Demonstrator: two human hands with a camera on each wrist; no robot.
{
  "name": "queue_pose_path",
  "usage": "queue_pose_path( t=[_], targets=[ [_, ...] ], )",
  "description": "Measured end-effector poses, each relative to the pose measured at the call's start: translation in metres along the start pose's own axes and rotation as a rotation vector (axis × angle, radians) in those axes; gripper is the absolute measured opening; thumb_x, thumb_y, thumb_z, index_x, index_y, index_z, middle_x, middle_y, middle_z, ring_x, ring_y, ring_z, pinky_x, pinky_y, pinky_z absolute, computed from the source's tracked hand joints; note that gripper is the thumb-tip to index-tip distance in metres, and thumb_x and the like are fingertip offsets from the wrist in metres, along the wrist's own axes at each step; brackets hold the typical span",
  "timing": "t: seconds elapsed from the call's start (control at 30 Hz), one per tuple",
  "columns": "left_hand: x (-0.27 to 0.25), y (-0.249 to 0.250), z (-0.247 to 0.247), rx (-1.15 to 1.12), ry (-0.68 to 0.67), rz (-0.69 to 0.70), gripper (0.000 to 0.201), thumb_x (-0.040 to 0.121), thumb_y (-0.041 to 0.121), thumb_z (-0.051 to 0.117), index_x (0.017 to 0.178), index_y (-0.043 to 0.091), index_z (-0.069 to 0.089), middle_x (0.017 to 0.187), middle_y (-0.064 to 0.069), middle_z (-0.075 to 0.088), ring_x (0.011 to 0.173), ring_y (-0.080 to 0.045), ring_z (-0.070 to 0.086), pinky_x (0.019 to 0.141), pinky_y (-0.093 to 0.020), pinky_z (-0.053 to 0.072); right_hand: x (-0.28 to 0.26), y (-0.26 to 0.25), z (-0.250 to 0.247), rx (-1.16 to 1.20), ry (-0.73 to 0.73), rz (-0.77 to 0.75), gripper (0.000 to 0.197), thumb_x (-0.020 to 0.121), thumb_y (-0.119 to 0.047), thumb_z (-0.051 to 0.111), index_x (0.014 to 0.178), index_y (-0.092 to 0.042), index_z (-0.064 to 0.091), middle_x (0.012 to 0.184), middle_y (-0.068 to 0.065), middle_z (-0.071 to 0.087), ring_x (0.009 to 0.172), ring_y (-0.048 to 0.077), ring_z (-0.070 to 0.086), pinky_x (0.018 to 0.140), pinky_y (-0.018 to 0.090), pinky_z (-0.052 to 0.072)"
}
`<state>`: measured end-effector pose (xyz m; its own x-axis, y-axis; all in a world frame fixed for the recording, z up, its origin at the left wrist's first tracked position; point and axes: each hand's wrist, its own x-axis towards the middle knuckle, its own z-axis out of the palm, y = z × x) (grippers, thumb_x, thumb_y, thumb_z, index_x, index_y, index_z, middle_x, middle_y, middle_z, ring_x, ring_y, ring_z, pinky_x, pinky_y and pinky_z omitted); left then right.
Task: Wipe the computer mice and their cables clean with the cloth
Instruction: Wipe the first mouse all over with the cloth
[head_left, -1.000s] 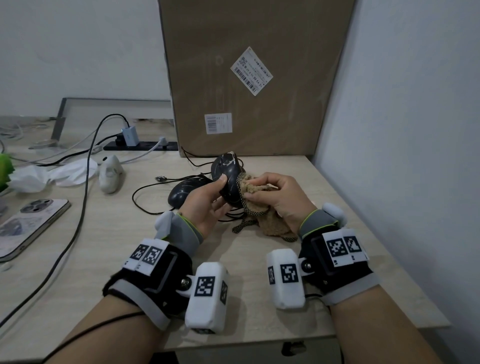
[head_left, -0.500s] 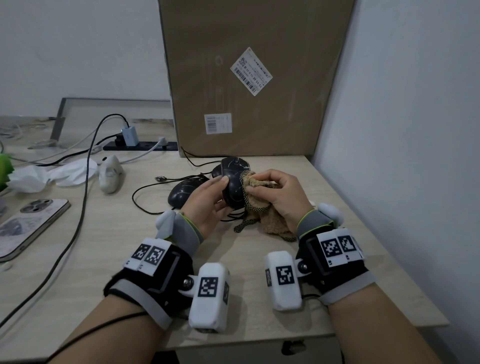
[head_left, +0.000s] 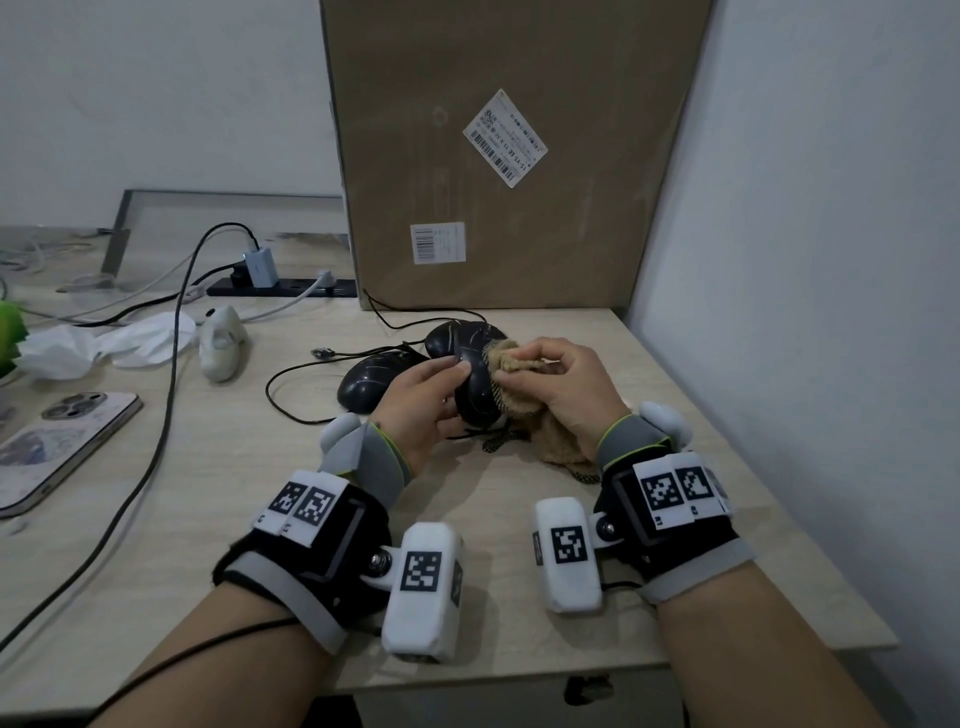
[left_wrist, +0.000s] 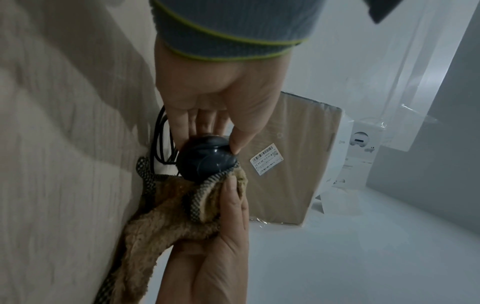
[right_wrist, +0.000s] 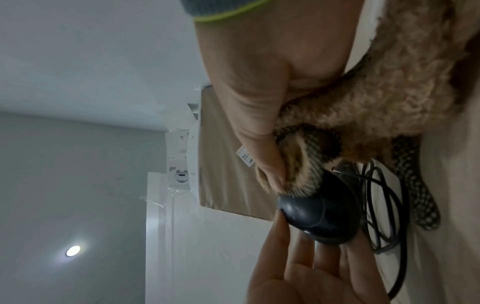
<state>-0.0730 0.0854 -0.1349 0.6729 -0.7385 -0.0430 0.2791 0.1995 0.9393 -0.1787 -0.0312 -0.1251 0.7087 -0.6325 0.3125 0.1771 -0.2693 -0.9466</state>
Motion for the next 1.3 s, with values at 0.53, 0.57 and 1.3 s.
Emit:
queue_pose_path(
  t=[0.53,0.57,1.3],
  targets=[
    [-0.004,-0.002,0.006,0.048,-0.078,-0.041,0.023,0.093,0.012,0.054,0.116,0.009,0.057,0.083,-0.004,0.067,0.060,-0.011,0.066,0.061,-0.029,0.059,0.004,0.000,-0.003,-0.134,0.153,-0.078,0.013,0.068,-0.021,0.082,0.075,-0.028,0.073,0.099,0.006,0.070,0.093,0.019,0.067,0.089,0.040,0.054],
    [-0.005,-0.002,0.007,0.043,-0.074,-0.039,0.019,0.093,0.012,0.054,0.112,0.010,0.058,0.081,-0.003,0.067,0.060,-0.011,0.066,0.061,-0.028,0.059,0.003,0.000,-0.002,-0.139,0.142,-0.067,0.013,0.069,-0.022,0.081,0.078,-0.028,0.073,0.100,0.006,0.069,0.094,0.020,0.067,0.090,0.041,0.054],
    [-0.008,0.003,0.008,-0.316,-0.230,-0.111,0.031,0.099,0.022,0.042,0.125,0.013,0.056,0.110,-0.010,0.064,0.098,-0.021,0.062,0.079,-0.026,0.058,-0.001,-0.006,0.002,-0.050,0.158,-0.151,0.025,0.074,-0.023,0.078,0.098,-0.020,0.072,0.107,0.000,0.065,0.103,0.016,0.064,0.096,0.041,0.050]
  ],
)
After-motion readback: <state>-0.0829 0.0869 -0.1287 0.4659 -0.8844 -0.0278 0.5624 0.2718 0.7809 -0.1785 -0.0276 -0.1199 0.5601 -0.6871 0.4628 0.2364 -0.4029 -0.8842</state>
